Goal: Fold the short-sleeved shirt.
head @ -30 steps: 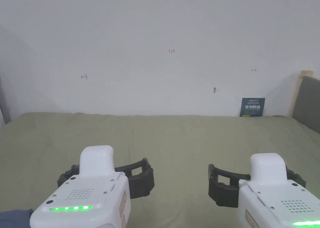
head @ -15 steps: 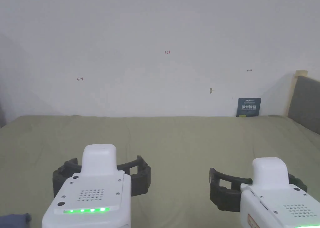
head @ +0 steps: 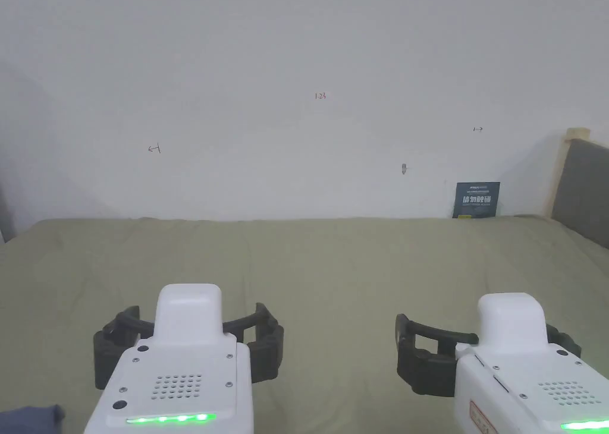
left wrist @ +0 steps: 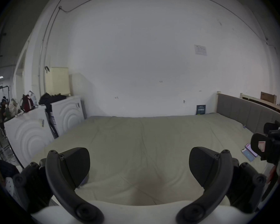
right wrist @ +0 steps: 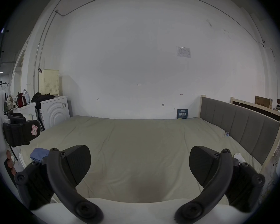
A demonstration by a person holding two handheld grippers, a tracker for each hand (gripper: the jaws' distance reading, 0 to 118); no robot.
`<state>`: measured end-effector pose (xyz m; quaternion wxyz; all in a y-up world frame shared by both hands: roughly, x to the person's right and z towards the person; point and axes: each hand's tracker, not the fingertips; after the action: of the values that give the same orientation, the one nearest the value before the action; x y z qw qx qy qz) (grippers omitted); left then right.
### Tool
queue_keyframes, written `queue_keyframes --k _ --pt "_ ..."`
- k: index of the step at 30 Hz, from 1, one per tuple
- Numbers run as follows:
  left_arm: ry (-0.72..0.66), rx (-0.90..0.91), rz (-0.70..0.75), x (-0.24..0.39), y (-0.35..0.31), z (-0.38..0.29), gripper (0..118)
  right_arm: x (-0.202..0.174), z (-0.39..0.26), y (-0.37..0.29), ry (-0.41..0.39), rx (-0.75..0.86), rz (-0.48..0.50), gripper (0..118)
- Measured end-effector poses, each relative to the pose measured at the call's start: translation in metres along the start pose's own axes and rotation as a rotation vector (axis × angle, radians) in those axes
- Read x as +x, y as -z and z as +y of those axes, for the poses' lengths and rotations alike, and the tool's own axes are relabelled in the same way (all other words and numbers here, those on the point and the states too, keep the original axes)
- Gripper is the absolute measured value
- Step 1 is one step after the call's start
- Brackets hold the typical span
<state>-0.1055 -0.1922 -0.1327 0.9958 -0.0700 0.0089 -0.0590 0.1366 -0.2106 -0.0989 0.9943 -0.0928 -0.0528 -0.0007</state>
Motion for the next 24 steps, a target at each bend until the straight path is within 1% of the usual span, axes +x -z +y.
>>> queue_keyframes --k 1,6,8,11,14,16,19,21,24 --pt "0.009 -0.006 0.016 0.001 0.000 0.001 118 -0.001 0.001 -0.001 -0.004 0.001 0.004 118" --pt "-0.152 -0.086 -0.143 -0.018 0.001 0.008 118 -0.002 0.003 -0.001 -0.012 0.003 0.004 118" --pt "-0.198 -0.118 -0.148 -0.023 0.004 0.010 118 -0.002 0.003 -0.001 -0.007 0.005 0.005 118" --pt "-0.170 -0.140 -0.130 -0.023 0.006 0.010 118 -0.003 0.003 -0.002 -0.015 0.005 0.006 118" --pt "-0.106 -0.085 -0.040 -0.018 0.003 0.004 118 -0.003 0.003 -0.002 -0.019 0.006 0.007 118" --pt "-0.095 -0.077 -0.084 -0.020 0.000 0.001 118 -0.004 0.003 -0.002 -0.018 0.003 0.005 118" --pt "-0.118 -0.088 -0.121 -0.021 -0.001 0.002 118 -0.004 0.003 -0.002 -0.018 0.000 0.005 118" --pt "-0.118 -0.083 -0.123 -0.022 -0.002 0.002 118 -0.005 0.002 -0.002 -0.020 0.000 0.008 118" --pt "-0.080 -0.089 -0.111 -0.017 -0.003 0.001 118 -0.006 0.002 -0.004 -0.025 -0.001 0.007 118"
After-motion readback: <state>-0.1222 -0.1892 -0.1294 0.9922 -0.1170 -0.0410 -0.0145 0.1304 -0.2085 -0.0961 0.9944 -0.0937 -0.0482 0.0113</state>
